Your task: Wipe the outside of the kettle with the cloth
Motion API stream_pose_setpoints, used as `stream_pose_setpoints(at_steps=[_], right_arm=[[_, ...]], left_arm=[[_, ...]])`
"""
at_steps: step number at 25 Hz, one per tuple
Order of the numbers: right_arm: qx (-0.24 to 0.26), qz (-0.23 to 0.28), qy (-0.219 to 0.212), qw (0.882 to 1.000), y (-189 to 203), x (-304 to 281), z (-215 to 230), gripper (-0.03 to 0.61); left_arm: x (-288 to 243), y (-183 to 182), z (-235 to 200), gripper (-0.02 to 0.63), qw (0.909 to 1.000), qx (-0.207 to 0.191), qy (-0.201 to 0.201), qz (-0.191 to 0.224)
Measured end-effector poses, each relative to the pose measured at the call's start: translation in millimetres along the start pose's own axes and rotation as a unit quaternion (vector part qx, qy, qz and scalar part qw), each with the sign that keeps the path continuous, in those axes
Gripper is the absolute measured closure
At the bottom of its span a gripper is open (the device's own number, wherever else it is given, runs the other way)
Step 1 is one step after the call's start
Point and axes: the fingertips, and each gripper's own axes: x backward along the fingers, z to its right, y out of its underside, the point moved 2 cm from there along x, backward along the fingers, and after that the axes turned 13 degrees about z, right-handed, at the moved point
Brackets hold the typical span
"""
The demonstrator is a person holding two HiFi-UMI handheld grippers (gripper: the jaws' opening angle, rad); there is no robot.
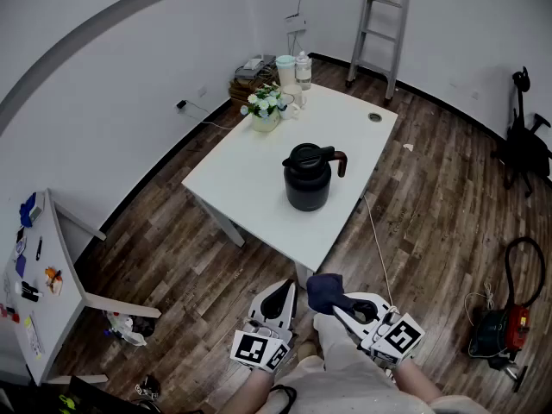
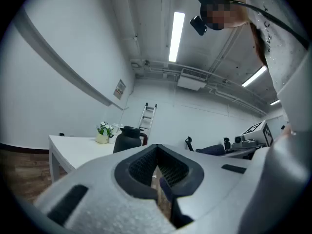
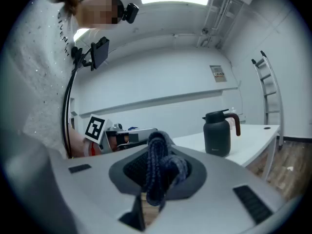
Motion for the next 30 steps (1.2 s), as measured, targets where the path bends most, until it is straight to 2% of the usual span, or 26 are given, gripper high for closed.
stream_pose_setpoints(at_steps=[3,8,11,16,18,24,30], right_arm=[[0.02,0.016,-0.031,0.999,-3.6,-26.7,27.8,0.526],[0.039,0.046,-0.051,0.997,-24.2,-75.3,89.5,0.526],[0.042,0.045,-0.069,0.996,-33.6,-105.6,119.1,0.526],[0.079,0.053,-0.135,0.986,-53.3,-157.9,149.5,0.526],[0.087,0.059,-0.147,0.984,-56.2,-174.7,164.3,0.526],[0.055,0.058,-0.109,0.991,-23.5,-179.0,216.2,0.526],[0.034,0.016,-0.072,0.997,31.7,-165.9,241.6,0.526]], left_arm=[[-23.7,0.1,-15.7,0.606,0.9999,-0.01,-0.003,0.007],[-73.0,5.3,-38.2,0.606,0.9997,-0.017,-0.003,0.015],[-105.1,7.9,-54.7,0.606,0.9994,-0.017,-0.01,0.027],[-158.4,-5.1,-74.4,0.606,0.9973,-0.035,-0.007,0.064],[-172.0,-5.4,-84.7,0.606,0.9964,-0.043,-0.015,0.071],[-184.9,38.2,-109.8,0.606,0.9977,-0.027,-0.044,0.045],[-180.9,87.5,-110.8,0.606,0.9986,-0.004,-0.052,0.009]])
